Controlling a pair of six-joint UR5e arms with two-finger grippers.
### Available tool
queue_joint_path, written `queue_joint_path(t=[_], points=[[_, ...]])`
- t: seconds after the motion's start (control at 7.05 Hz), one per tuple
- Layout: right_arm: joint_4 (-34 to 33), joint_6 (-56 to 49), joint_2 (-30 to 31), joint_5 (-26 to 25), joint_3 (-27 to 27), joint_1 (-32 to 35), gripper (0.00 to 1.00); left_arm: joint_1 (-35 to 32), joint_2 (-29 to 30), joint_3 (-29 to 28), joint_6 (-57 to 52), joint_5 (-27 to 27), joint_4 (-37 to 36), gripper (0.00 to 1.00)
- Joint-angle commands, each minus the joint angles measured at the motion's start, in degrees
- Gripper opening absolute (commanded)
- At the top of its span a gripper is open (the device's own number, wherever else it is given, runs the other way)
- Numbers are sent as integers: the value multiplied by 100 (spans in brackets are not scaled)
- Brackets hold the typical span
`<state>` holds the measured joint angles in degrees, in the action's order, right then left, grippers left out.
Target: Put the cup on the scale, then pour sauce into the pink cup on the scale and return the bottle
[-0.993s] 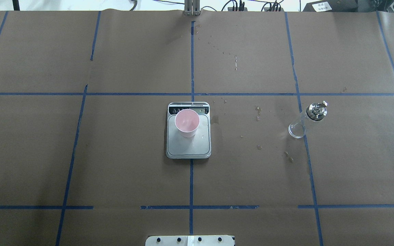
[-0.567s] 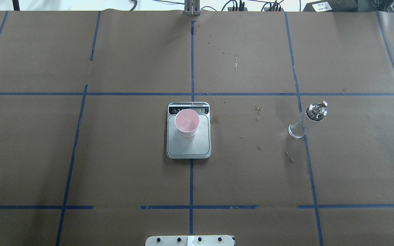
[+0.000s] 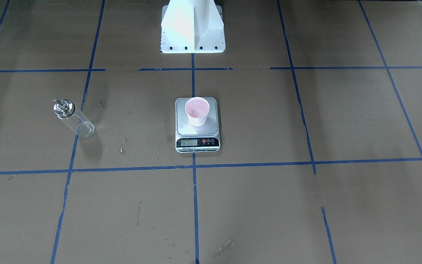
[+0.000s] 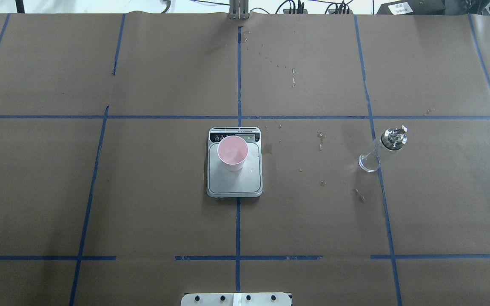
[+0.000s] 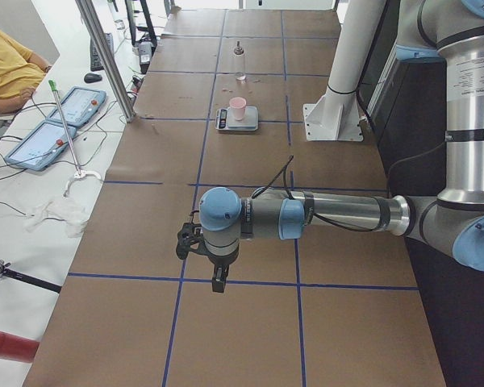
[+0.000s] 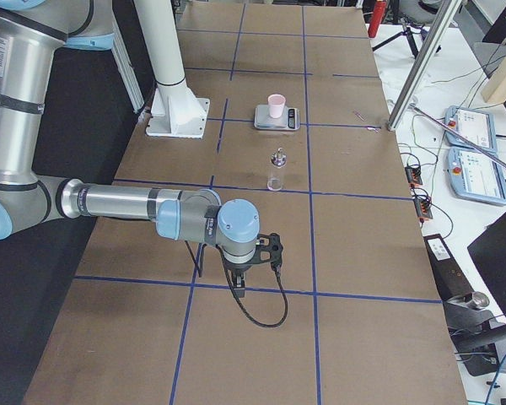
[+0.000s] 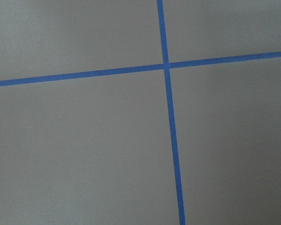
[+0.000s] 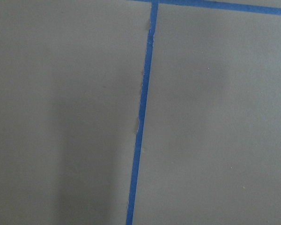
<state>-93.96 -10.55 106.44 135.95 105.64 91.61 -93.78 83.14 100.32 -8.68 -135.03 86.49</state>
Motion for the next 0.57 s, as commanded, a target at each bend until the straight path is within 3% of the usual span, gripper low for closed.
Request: queue_joint_path(t=[0.0,0.43], points=[[9,9,-1,1,0,-29,100,0,0,5,-2,-6,0,100],[9,53,-9,1,9,-56,100,0,0,5,-2,-6,0,100]])
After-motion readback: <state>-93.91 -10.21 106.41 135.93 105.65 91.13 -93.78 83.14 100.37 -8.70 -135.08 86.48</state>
